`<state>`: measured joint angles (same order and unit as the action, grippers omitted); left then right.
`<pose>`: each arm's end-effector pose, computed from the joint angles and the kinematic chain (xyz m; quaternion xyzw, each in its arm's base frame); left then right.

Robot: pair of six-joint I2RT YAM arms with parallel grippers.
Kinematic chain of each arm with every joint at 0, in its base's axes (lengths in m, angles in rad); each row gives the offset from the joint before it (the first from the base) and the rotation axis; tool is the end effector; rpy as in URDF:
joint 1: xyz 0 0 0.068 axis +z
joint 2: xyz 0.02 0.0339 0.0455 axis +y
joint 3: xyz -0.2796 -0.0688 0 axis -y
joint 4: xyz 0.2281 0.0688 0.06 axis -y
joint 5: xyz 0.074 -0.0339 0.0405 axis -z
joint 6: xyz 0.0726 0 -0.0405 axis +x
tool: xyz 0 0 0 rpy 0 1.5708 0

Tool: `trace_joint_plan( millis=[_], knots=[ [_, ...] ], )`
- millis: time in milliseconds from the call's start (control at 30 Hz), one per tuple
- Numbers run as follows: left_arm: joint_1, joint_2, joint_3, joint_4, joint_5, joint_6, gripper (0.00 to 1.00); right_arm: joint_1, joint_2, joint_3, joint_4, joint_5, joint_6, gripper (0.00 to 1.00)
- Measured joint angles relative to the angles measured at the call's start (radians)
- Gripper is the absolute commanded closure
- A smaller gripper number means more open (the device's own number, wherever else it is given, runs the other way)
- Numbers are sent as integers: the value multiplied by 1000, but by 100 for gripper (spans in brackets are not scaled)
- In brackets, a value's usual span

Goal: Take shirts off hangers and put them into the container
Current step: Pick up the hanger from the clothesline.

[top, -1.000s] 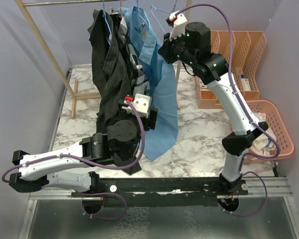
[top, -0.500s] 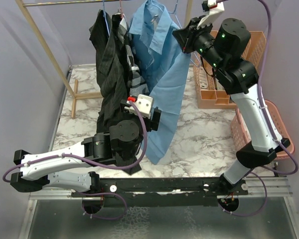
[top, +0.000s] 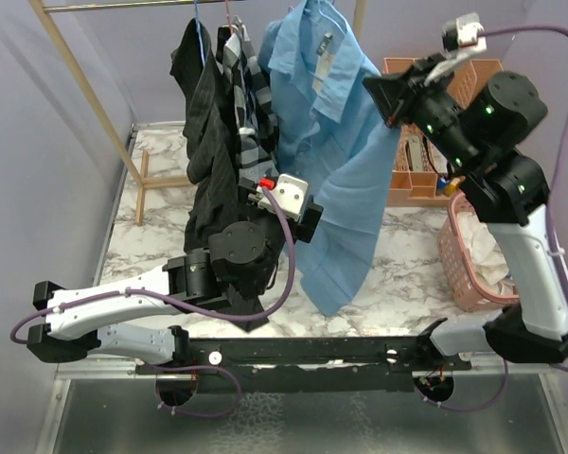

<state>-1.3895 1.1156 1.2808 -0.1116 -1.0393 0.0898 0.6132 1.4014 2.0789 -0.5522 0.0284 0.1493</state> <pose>0.1017 -0.2079 0.4673 0.1362 0.6840 -0.1092 0.7083 0.2125 0.1470 0.5971 -0.1417 0.6461 0.2703 0.6996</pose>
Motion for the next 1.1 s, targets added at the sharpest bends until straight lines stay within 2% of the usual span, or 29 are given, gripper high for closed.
trace_joint_plan(
  millis=[267,433,600,800,1100],
  knots=[
    [0,72,144,139,30,223,10,-31,-339,-390,-10,-76,-76,99],
    [0,122,151,245,39,369,9,-86,-537,-592,-28,-167,-95,99],
    [0,130,110,284,61,423,10,-111,-668,-723,-37,-251,-95,99],
    [0,103,24,306,64,423,10,-111,-707,-790,-61,-314,-94,99],
    [0,97,-64,314,63,408,10,-111,-813,-741,-118,-322,-95,99]
  ],
)
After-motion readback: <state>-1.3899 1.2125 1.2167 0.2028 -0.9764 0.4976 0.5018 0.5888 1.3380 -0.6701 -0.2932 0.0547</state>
